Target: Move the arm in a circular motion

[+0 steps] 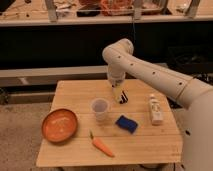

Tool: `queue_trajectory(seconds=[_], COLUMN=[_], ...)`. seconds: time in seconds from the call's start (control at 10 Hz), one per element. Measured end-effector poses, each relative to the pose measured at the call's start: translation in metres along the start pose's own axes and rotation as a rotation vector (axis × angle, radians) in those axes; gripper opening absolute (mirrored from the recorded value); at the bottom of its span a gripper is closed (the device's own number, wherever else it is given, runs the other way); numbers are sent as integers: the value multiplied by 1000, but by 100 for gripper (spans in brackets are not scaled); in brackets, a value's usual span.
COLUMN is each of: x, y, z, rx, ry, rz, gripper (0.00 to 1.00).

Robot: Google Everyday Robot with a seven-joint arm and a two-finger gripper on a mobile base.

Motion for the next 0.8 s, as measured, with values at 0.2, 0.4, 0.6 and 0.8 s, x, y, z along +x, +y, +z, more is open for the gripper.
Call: queue_trajectory(seconds=[0.2,0.4,0.6,0.8], x=[27,51,60,75], y=[8,16,20,28], z=[2,4,6,9], rx=[1,1,-3,-9], ry=[-7,-19,-35,-40], rz=[42,78,109,145], gripper=[80,80,80,80])
